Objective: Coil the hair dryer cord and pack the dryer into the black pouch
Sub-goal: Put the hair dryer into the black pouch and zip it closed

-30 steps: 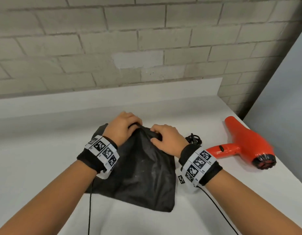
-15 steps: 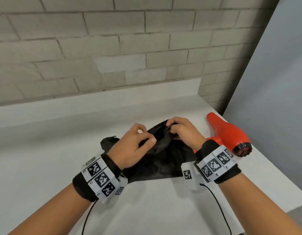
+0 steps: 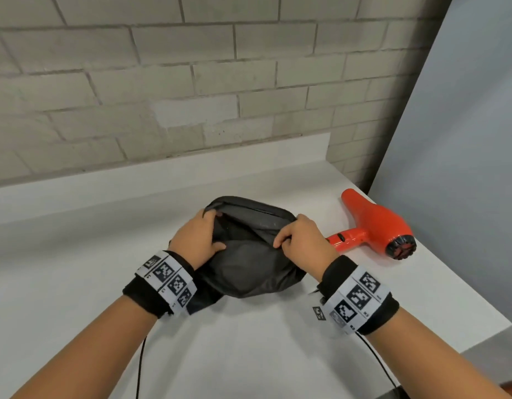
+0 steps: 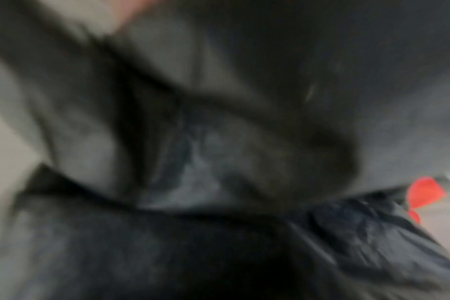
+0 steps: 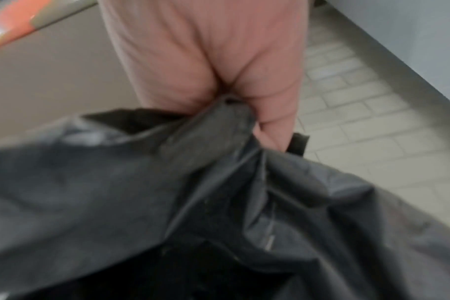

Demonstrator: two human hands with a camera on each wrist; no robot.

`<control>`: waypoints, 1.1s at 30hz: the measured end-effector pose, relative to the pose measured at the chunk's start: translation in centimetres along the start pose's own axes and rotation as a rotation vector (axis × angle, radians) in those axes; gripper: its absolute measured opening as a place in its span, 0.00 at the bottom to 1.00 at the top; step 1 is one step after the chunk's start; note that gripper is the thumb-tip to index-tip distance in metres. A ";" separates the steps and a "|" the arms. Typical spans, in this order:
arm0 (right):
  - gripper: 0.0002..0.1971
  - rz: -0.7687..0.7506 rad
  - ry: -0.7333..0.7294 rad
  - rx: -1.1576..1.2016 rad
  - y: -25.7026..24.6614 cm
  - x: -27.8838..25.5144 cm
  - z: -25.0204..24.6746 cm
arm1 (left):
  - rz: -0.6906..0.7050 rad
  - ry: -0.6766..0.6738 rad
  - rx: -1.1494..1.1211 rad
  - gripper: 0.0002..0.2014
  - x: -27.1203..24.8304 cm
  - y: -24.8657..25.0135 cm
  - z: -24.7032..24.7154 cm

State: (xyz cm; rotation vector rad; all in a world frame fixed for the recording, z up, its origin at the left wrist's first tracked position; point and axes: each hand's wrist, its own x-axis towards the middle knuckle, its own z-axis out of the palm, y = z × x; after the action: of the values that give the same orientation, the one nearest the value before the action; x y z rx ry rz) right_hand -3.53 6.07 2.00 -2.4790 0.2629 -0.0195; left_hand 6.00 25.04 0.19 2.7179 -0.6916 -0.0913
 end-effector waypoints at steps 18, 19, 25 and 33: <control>0.26 -0.187 -0.037 -0.383 -0.3 -1.2 2.4 | -0.241 0.070 0.200 0.37 -1.6 -2.7 -0.2; 0.26 -0.156 0.021 -0.432 -0.3 -0.9 2.2 | -0.232 0.055 0.238 0.42 -1.9 -2.7 0.1; 0.22 0.115 0.177 -0.551 -0.1 1.9 1.6 | -0.091 -0.068 0.395 0.42 -4.3 -1.2 2.4; 0.22 0.037 -0.081 -0.074 2.0 4.3 0.5 | -0.099 -0.176 0.101 0.42 -3.3 -2.1 0.8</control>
State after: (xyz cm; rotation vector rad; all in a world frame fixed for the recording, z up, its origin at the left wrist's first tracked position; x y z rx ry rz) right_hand 0.36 3.97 0.16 -2.5414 0.2790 0.1073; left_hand 3.93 28.09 -1.29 2.8660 -0.6246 -0.3318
